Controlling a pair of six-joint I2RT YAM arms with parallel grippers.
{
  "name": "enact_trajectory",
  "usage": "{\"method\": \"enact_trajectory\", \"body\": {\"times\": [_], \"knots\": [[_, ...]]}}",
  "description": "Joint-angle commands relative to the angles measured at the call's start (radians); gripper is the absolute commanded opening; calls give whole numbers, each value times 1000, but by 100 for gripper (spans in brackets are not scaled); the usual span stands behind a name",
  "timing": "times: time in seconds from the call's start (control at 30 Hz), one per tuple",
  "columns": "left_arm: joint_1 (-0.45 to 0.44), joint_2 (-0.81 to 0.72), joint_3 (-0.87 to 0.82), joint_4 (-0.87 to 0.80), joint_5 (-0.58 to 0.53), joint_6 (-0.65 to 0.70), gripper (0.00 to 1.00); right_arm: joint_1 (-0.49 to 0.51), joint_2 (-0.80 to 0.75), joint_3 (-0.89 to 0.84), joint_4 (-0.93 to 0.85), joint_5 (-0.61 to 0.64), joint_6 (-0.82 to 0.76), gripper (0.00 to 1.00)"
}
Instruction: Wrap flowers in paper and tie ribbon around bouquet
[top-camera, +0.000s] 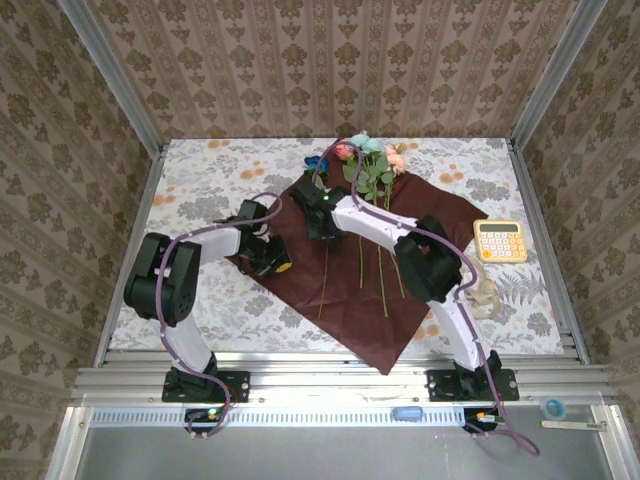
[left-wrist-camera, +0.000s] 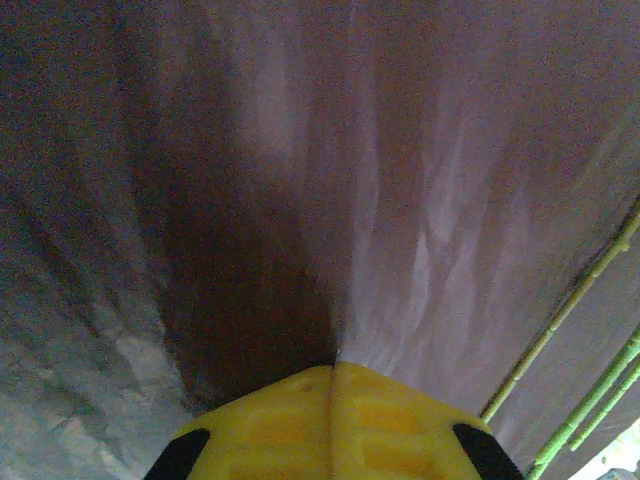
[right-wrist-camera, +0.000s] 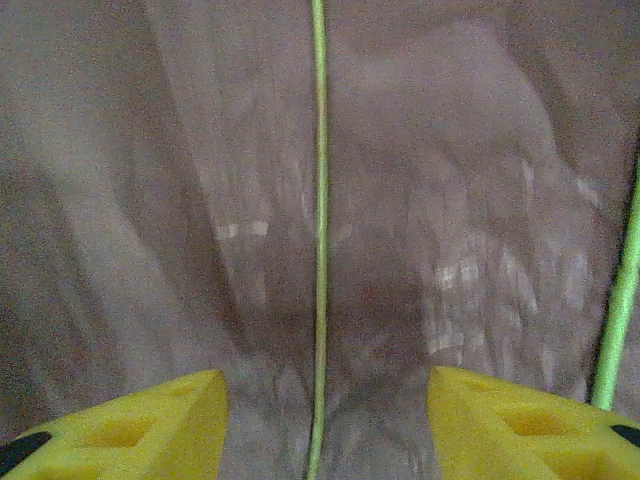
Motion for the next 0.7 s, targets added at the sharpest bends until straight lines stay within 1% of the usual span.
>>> {"method": "enact_trajectory", "body": {"times": [0.0,0.07,0.2,0.27,0.33,0.4,0.53,0.67], "knots": [[15,2,-21,-21,0,-4,4,-25,86,106,-29,59,-11,52],[24,1,-25,-21,4,-3,3,-35,146,181,-45,44,-23,48],[42,2,-24,-31,16,5,3,-48,271,364,-125,34,-31,43],[54,1,-22,-32,22,8,3,-61,329,457,-180,25,-19,39],[63,4,-20,-32,27,6,3,-76,366,515,-217,8,-8,33],[70,9,-19,-29,33,1,2,-89,387,542,-230,-16,-10,25],[81,20,-15,-19,39,-10,2,-100,391,546,-229,-16,-47,13],[91,31,-18,-13,41,-14,2,-108,365,546,-211,5,-96,4]]}}
